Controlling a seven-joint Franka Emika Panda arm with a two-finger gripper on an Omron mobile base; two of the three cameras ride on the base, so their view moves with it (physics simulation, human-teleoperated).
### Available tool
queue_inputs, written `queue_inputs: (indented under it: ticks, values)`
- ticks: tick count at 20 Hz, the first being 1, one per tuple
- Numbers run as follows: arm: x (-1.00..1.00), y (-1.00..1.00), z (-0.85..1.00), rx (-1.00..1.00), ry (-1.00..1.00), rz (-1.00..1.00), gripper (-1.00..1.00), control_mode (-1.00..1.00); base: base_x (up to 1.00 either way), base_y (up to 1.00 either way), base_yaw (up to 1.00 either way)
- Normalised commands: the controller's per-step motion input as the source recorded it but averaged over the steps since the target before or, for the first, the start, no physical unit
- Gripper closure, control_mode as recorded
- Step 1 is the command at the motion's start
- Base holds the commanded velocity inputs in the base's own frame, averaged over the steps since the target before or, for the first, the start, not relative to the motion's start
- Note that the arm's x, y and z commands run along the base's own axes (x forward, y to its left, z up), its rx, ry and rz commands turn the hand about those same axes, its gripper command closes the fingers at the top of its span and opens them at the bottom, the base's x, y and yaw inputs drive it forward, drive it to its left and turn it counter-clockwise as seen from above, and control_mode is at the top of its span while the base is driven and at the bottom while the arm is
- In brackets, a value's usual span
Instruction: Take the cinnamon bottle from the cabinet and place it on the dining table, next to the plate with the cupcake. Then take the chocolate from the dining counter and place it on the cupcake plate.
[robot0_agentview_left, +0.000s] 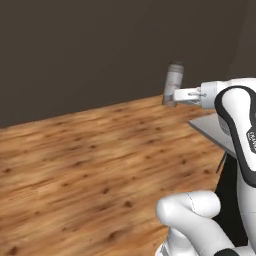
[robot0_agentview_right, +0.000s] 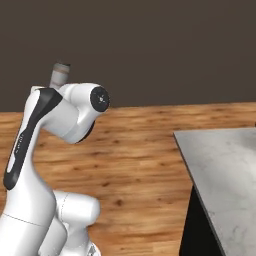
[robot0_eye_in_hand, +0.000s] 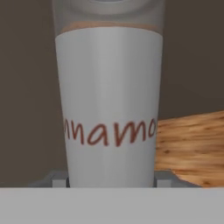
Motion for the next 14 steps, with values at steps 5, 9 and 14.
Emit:
queue_inputs:
  ticks: [5, 9, 14]
  values:
    - [0.00, 0.00, 0.00, 0.00, 0.00, 0.00, 1.00, 1.00, 0.80, 0.38, -0.29]
    - [0.00, 0.00, 0.00, 0.00, 0.00, 0.00, 1.00, 1.00, 0.80, 0.38, -0.28]
    - [0.00, 0.00, 0.00, 0.00, 0.00, 0.00, 1.00, 1.00, 0.79, 0.38, -0.30]
